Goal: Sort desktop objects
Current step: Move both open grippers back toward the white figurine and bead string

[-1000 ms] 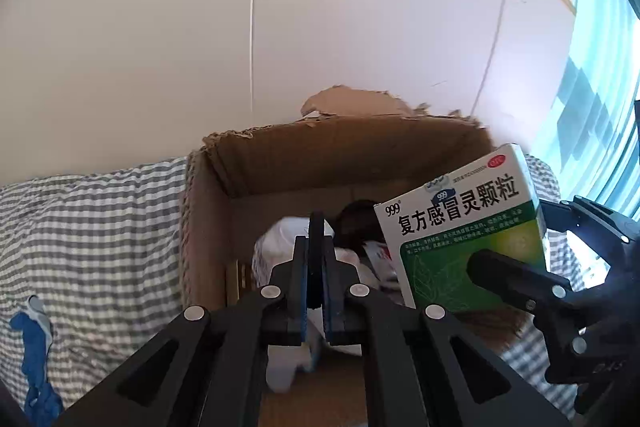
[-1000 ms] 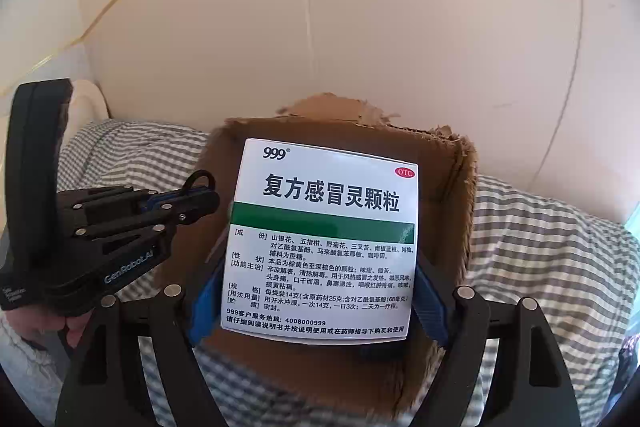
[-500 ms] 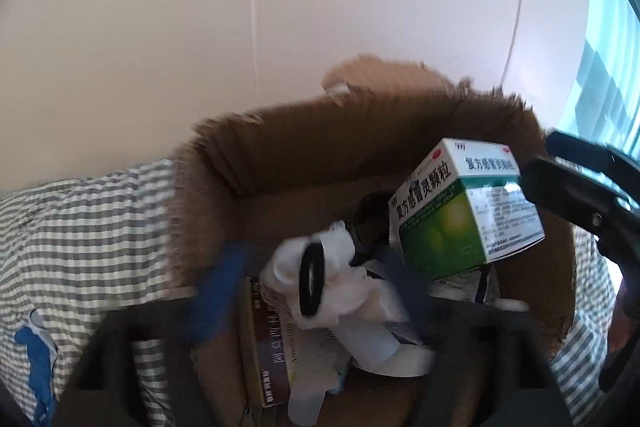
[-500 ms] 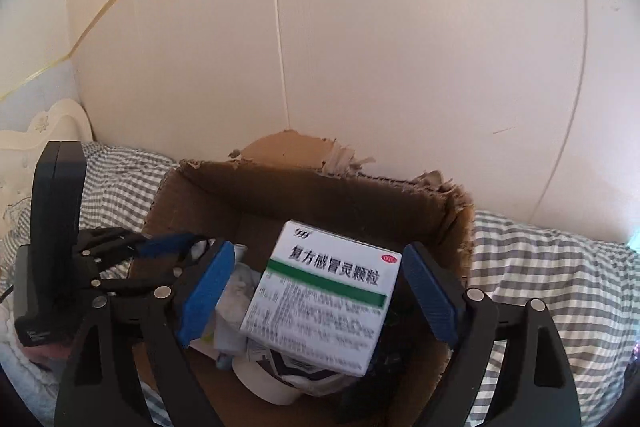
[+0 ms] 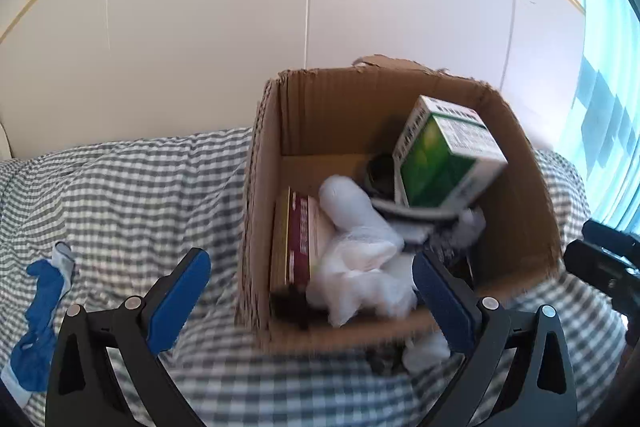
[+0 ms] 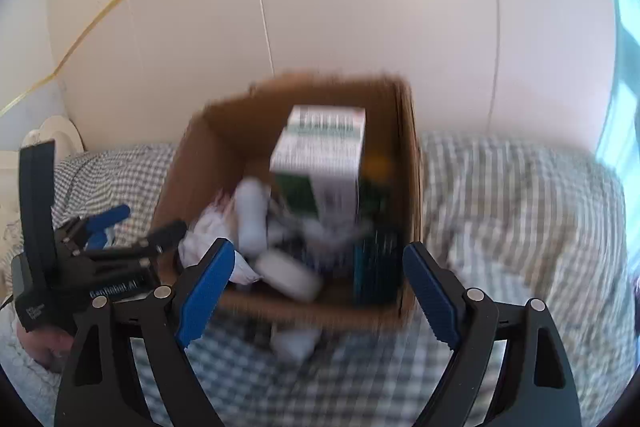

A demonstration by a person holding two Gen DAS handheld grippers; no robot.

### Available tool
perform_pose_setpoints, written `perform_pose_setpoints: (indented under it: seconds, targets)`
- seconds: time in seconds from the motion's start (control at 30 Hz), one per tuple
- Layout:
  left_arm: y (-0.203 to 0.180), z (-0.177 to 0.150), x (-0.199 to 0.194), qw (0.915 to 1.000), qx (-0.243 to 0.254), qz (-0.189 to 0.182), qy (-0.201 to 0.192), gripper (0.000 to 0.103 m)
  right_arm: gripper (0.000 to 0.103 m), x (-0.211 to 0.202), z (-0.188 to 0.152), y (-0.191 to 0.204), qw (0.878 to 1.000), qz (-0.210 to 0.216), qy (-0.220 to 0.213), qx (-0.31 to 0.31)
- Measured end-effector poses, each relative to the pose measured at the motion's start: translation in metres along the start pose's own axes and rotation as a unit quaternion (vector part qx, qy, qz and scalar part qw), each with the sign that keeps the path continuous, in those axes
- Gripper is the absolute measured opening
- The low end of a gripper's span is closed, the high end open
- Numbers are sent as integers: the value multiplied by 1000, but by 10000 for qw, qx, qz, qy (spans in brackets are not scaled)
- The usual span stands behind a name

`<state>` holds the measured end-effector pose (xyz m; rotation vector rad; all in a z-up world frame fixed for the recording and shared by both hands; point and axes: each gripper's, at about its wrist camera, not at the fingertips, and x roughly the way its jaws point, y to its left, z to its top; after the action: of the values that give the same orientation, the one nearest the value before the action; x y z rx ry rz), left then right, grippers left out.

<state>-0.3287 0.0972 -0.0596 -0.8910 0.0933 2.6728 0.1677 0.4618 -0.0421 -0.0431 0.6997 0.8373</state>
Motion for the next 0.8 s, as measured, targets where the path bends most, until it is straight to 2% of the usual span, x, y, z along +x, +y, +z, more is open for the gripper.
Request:
perform_pose_setpoints:
  seconds: [0.13,0.3,0.4,0.63,0.7,0.8]
  targets:
    - [-1,-10,-18,9998,159,0,-72,103,86,-16,-19,-7,9997,55,164,168]
    - [-6,-31,-25,9991,410,54,-81,103,86,-11,-30,10,9993,19,335,-159]
    - [-4,-40,-18,9995,277,-80,163,103,86,3,-38,16,9982,50,544,-227]
    - [0,-60,2,9966,185,-195,776,103,86,43,-65,17,9907,114,1348,-126]
    - [2,-64,14,9942,144,-79,1059,103,80,51,-69,19,9884,31,1507,-199]
    - [9,-67,24,9919,-7,168,1257,103,79,61,-71,19,9862,60,1647,-144]
